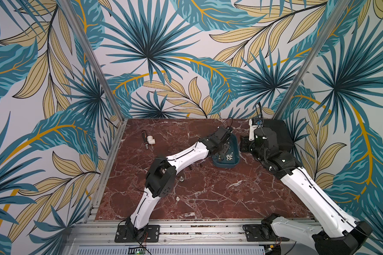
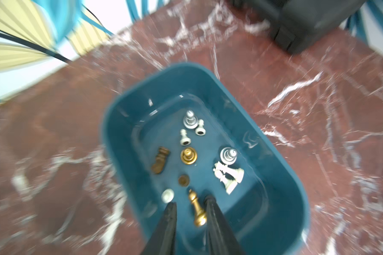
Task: Put the chess pieces into the storage box
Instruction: Place the chess piece in the storage box, then pick up the chess piece at the center of the board.
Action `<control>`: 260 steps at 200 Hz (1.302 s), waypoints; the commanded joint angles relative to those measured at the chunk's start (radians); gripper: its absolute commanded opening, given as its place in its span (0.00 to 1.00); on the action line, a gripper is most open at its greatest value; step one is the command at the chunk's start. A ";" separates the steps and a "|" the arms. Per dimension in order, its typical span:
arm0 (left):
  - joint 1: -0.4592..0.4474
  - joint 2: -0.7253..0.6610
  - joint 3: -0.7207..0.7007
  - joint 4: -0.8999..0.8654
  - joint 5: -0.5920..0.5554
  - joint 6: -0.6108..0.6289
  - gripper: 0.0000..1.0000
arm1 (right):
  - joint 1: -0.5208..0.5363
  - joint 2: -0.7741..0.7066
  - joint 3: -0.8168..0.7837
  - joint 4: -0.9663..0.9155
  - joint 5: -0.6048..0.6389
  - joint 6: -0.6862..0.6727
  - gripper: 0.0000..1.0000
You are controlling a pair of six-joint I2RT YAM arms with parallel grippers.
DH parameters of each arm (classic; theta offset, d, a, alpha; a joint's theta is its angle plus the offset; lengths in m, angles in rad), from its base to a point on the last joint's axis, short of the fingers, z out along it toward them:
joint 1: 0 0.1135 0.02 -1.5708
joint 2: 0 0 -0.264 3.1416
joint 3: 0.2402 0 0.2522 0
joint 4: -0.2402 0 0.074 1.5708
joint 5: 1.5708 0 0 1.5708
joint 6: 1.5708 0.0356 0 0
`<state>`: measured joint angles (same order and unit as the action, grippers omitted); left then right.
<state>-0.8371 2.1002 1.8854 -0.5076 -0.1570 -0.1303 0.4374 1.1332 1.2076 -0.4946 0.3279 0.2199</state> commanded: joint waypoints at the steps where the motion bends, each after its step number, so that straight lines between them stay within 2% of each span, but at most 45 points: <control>1: 0.001 -0.195 -0.114 0.051 -0.087 -0.006 0.28 | 0.001 0.010 0.042 -0.013 -0.095 0.001 0.41; 36: 0.007 -0.451 -0.369 0.103 -0.219 -0.036 0.31 | 0.075 0.066 0.088 -0.015 -0.194 0.004 0.41; 68: 0.057 -0.613 -0.516 0.012 -0.303 -0.108 0.31 | 0.195 0.108 0.050 -0.018 -0.229 0.015 0.41; 121: 0.181 -0.856 -0.769 -0.049 -0.330 -0.207 0.33 | 0.317 0.168 -0.038 -0.080 -0.259 0.022 0.42; 167: 0.233 -0.901 -0.810 -0.053 -0.335 -0.201 0.33 | 0.398 0.306 -0.089 -0.053 -0.305 0.007 0.42; 204: 0.253 -0.899 -0.814 -0.069 -0.389 -0.215 0.33 | 0.438 0.501 -0.006 -0.020 -0.319 0.027 0.41; 240: 0.302 -0.910 -0.845 -0.110 -0.420 -0.244 0.33 | 0.479 0.629 0.072 0.034 -0.400 0.012 0.41; 260: 0.344 -0.932 -0.882 -0.114 -0.421 -0.256 0.33 | 0.495 0.685 0.114 0.042 -0.403 0.003 0.41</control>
<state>-0.5362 1.2060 1.0447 -0.5858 -0.5465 -0.3576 0.9134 1.7744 1.2709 -0.4934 -0.0364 0.2340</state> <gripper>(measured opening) 0.333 0.413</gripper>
